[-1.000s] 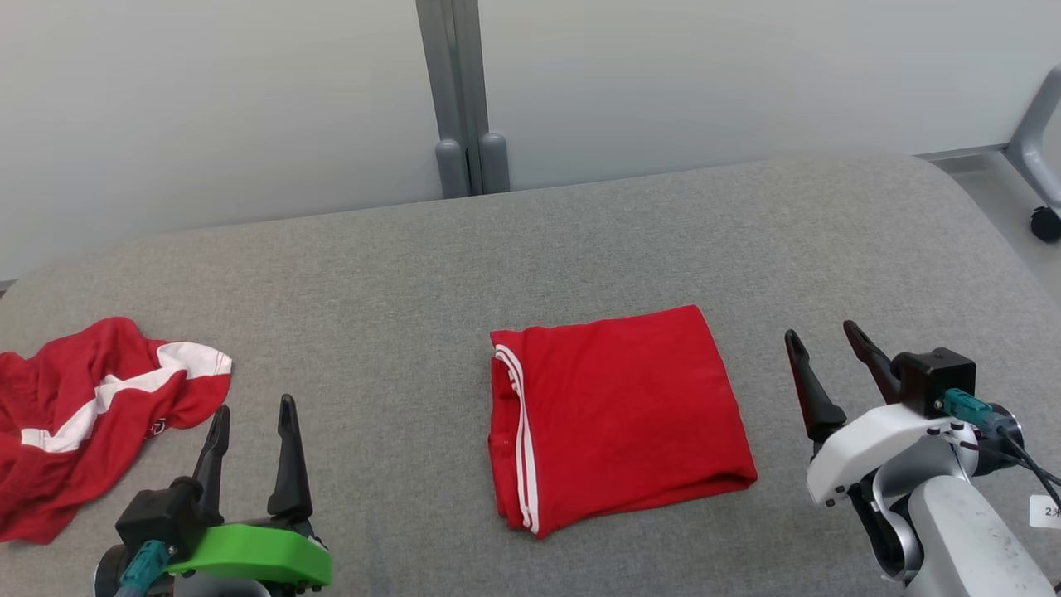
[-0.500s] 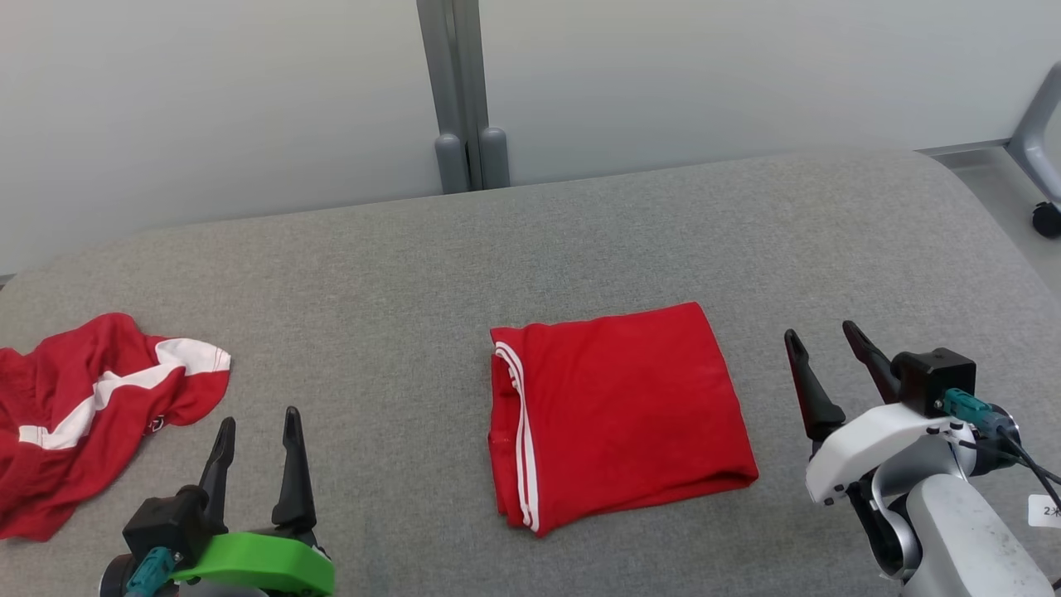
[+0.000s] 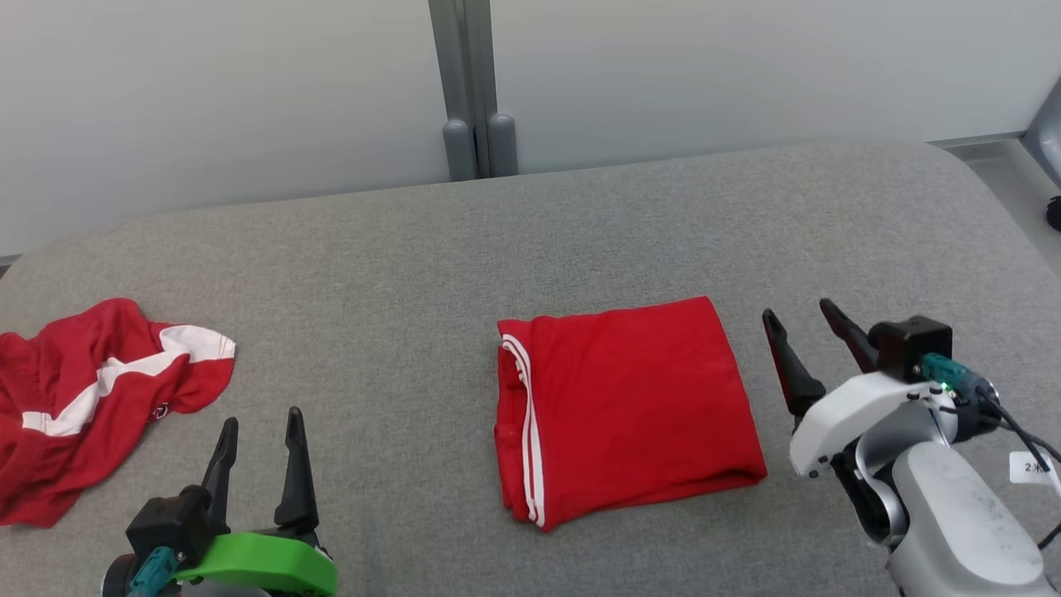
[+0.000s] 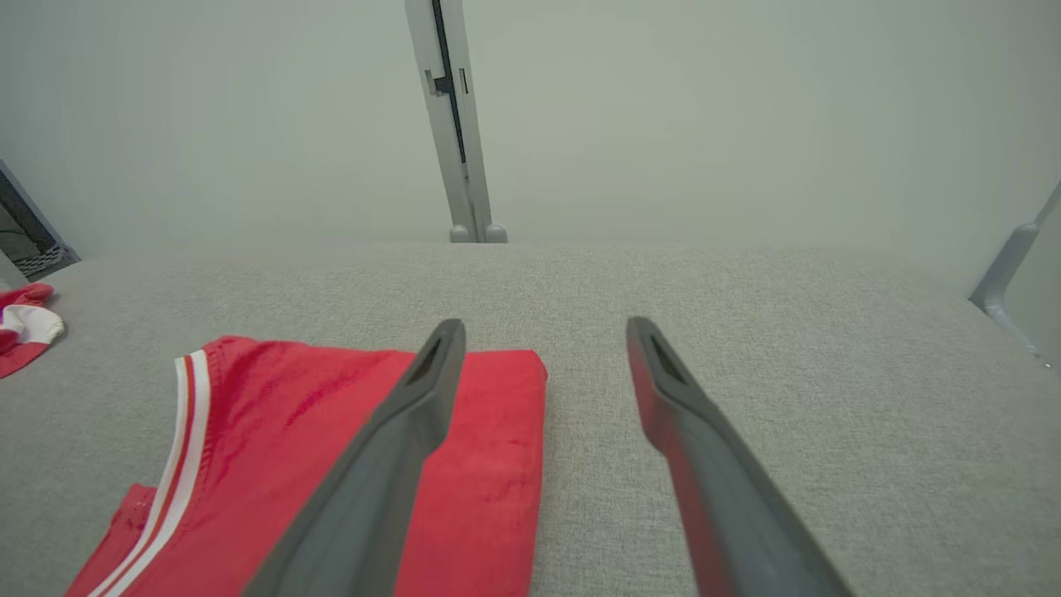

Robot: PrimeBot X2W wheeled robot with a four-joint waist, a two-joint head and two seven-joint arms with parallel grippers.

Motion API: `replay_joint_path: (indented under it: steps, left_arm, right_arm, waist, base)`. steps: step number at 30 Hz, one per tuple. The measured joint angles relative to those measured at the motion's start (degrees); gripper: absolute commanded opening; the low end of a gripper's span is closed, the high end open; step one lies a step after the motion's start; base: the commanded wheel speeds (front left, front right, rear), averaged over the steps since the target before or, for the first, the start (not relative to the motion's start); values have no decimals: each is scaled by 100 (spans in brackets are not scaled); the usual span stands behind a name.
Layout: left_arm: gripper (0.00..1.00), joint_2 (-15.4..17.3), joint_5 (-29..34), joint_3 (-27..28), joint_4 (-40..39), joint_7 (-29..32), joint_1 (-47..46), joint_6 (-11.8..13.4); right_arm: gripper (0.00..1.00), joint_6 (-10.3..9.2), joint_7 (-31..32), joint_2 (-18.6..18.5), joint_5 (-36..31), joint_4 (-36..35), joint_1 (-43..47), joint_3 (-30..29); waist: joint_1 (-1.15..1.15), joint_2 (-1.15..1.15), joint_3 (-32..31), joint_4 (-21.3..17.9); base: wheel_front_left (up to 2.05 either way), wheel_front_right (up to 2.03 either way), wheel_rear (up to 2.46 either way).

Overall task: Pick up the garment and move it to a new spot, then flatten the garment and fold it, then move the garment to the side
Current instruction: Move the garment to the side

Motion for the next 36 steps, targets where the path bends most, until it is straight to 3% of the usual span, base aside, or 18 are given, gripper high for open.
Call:
replay_joint_path:
  steps: [7,14,23,29,31,36]
  left_arm:
    - [100,0,18,-24,-51,0,-34,-25]
    - [100,-1,16,-148,-105,0,-259,-37]
    - [100,0,24,-120,-188,0,-343,-26]
    - [100,0,25,-115,-207,0,-370,-26]
    - [100,0,25,-116,-204,0,-378,-26]
    - [100,0,19,-144,-204,0,-394,-25]
  right_arm:
    - [100,0,1023,-55,285,406,-689,160]
    - [100,0,2029,14,335,1355,-1021,94]
    - [100,0,2168,73,174,1994,-1123,-203]
    - [100,-5,2409,152,179,2217,-1189,-98]
    - [0,-19,2484,123,197,2223,-1232,58]
    - [0,-2,2616,-4,212,2083,-1263,566]
  waist:
    - [0,0,139,111]
    - [0,0,374,368]
    - [0,0,701,672]
    - [0,0,823,777]
    - [0,0,843,783]
    - [0,0,874,743]
  base:
    - [0,0,0]
    - [0,0,0]
    - [0,0,0]
    - [0,0,0]
    - [0,0,0]
    - [0,0,0]
